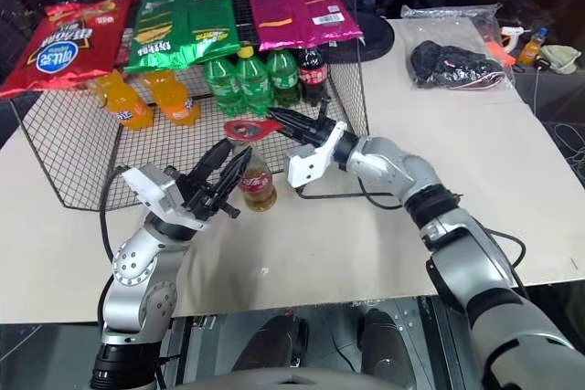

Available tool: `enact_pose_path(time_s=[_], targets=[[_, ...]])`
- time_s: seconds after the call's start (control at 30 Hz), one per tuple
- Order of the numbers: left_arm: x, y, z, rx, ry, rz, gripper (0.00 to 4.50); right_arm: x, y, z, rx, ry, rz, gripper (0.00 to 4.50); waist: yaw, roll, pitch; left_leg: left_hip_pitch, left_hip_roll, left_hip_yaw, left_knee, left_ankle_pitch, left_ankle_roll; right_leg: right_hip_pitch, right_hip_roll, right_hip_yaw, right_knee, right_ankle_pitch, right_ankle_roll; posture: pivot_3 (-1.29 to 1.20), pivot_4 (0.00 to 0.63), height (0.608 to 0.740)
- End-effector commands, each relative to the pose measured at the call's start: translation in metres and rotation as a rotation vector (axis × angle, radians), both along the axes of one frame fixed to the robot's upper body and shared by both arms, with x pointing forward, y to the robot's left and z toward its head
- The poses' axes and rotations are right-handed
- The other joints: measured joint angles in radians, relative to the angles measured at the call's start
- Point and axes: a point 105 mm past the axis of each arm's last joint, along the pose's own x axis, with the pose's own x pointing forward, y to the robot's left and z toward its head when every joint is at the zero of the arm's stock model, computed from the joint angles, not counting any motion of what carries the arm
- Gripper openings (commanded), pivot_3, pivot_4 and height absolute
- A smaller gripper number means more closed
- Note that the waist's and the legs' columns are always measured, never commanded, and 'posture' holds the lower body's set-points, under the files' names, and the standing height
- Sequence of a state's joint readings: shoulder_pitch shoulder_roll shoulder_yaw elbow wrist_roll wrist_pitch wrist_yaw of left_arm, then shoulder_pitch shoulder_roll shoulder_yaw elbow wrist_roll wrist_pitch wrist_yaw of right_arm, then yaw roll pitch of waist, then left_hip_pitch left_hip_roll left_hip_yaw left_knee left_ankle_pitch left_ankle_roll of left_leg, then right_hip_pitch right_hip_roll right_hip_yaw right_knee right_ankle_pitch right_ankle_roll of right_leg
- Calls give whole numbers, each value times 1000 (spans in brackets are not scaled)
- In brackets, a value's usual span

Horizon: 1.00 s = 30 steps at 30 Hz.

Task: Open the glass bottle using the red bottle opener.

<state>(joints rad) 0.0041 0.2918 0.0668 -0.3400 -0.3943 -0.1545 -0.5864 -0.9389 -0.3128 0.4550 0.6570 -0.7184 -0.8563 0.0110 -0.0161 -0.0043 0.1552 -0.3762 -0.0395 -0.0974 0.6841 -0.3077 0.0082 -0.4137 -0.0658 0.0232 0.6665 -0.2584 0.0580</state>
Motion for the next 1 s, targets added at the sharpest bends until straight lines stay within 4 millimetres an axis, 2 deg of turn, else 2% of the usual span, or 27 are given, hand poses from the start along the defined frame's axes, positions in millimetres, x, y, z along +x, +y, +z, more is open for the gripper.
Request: enact_pose_path(time_s=[0.03, 0.53, 0.67, 0.8, 1.0], targets=[[5, -5, -8, 32, 41, -9, 979, -11, 12, 14, -44, -96, 75, 0, 0, 0, 0, 0, 0, 0, 0, 0, 0, 0, 0, 0, 0, 0, 0, 0, 150, 740], [5, -8, -10, 33, 47, -17, 972, -1, 4, 38, 28, -137, 25, 0, -6, 0, 0, 1, 1, 2, -2, 0, 0, 0, 1, 2, 0, 0, 0, 0, 150, 740], [5, -8, -11, 34, 50, -14, 972, -1, 0, 49, 97, -156, 17, 0, -6, 0, 0, 1, 1, 2, -2, 0, 0, 0, 1, 2, 0, 0, 0, 0, 150, 740], [5, -8, -11, 36, 50, -11, 972, -3, -8, 70, 245, -168, 2, 0, -5, 0, 0, 1, 1, 2, -2, 0, 0, 0, 1, 2, 0, 0, 0, 0, 150, 740], [7, -8, -13, 41, 57, -4, 972, -7, -13, 81, 359, -107, 22, 0, -7, 0, 0, 1, 2, 2, -2, 0, 0, 0, 1, 2, 0, 0, 0, 0, 150, 740]])
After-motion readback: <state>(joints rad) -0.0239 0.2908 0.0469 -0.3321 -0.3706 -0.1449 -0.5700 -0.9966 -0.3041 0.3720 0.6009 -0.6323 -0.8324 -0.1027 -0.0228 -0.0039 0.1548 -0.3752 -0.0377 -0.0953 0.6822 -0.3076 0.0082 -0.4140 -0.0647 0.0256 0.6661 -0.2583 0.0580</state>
